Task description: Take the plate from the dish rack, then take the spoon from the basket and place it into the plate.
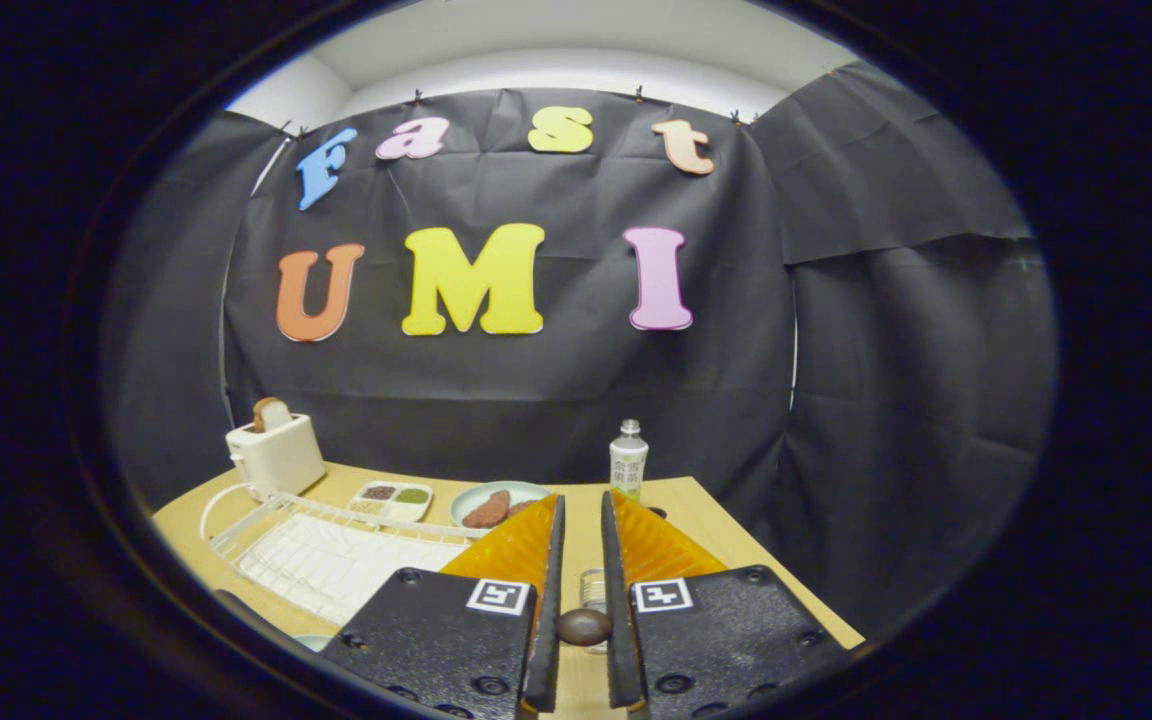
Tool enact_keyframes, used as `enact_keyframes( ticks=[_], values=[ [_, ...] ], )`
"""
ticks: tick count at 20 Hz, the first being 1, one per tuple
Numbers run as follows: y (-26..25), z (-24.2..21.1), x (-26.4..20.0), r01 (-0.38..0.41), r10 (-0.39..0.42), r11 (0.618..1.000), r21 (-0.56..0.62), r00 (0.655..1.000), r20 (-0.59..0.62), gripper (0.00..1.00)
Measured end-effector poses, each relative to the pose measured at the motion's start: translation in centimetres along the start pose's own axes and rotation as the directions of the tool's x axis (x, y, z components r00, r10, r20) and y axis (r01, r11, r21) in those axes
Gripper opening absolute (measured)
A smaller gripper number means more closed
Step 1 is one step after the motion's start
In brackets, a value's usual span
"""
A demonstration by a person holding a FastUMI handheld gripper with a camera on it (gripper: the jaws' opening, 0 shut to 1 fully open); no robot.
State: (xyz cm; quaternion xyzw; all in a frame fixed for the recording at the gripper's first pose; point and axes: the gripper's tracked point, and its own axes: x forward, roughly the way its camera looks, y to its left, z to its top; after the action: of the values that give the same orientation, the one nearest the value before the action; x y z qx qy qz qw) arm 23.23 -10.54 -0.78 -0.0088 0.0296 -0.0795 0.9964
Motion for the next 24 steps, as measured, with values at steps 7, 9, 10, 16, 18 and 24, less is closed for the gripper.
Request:
enact_keyframes(
  ticks=[7, 9, 10, 16, 18, 24],
  values=[
    [8.5, -2.3, -8.2, -0.171, 0.171, 0.985, 0.002, 0.985, -0.020, 0.24],
    [10.8, -4.3, -9.1, -0.208, 0.207, 0.978, -0.019, 0.977, -0.040, 0.24],
    [11.7, -5.2, -9.1, -0.222, 0.221, 0.975, -0.027, 0.974, -0.048, 0.25],
    [15.8, -11.1, -8.5, -0.239, 0.245, 0.969, 0.062, 0.964, -0.099, 0.25],
    [16.4, -12.5, -7.9, -0.227, 0.234, 0.971, 0.071, 0.964, -0.126, 0.25],
    [18.1, -13.4, -6.4, -0.274, 0.281, 0.960, 0.060, 0.946, -0.160, 0.25]
  ],
)
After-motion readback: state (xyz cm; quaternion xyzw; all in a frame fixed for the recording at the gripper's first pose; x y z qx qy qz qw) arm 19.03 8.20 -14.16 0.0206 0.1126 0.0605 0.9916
